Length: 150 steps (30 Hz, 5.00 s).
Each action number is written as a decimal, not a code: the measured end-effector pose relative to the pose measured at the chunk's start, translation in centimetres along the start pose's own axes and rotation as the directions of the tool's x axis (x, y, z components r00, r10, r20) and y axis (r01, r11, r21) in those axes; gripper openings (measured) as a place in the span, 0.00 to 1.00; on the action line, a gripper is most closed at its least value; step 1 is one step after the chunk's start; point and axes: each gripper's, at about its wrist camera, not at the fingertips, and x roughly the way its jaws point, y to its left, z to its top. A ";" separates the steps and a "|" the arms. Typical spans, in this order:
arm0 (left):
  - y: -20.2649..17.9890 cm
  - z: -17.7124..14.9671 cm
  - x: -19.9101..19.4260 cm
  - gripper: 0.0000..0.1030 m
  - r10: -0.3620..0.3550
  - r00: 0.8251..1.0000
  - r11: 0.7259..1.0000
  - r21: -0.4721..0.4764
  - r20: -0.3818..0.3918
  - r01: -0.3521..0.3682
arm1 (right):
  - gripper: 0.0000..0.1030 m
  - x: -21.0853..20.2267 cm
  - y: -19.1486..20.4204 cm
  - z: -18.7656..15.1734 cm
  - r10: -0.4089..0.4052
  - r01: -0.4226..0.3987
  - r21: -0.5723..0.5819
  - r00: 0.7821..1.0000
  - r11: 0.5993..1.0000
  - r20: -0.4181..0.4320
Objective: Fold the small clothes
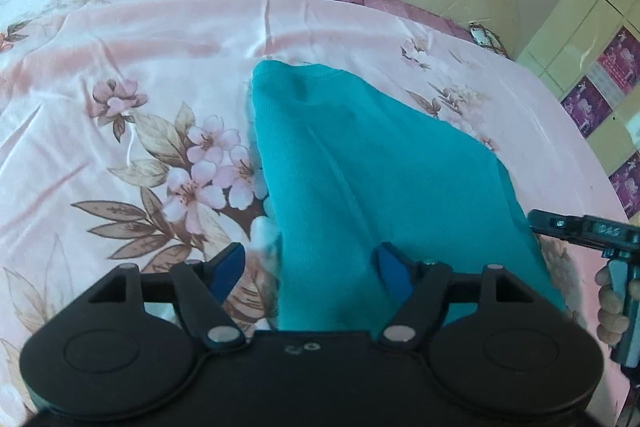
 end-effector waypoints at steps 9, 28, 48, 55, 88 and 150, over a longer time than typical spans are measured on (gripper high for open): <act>2.0 -0.3 1.1 0.69 -0.182 0.980 0.976 -0.136 -0.081 0.170 | 0.43 2.6 -5.2 -0.6 0.301 -0.218 0.461 0.946 0.860 -0.116; -8.1 0.3 2.1 0.23 0.207 0.977 0.934 0.308 -0.059 -0.179 | 0.12 4.5 6.0 -1.7 -0.080 0.050 -0.188 0.985 0.981 -0.156; 9.5 -0.2 -13.6 0.22 0.230 0.972 0.941 0.244 0.047 -0.235 | 0.12 10.2 28.3 -6.6 0.073 -0.107 -0.318 0.991 0.942 -0.115; 18.2 -2.9 -16.0 0.25 0.243 0.970 0.952 0.192 -0.009 -0.237 | 0.12 15.7 34.3 -11.1 0.018 -0.076 -0.368 0.987 0.927 -0.159; 21.2 -4.8 -16.5 0.32 0.047 0.987 0.988 0.141 0.153 -0.069 | 0.18 16.5 36.8 -11.6 -0.084 0.032 -0.506 0.993 0.862 -0.082; -1.3 -26.9 -39.9 1.00 0.294 0.849 0.943 0.012 0.439 -0.333 | 1.00 -19.1 38.6 -32.8 -0.069 0.208 -0.460 0.952 0.864 0.300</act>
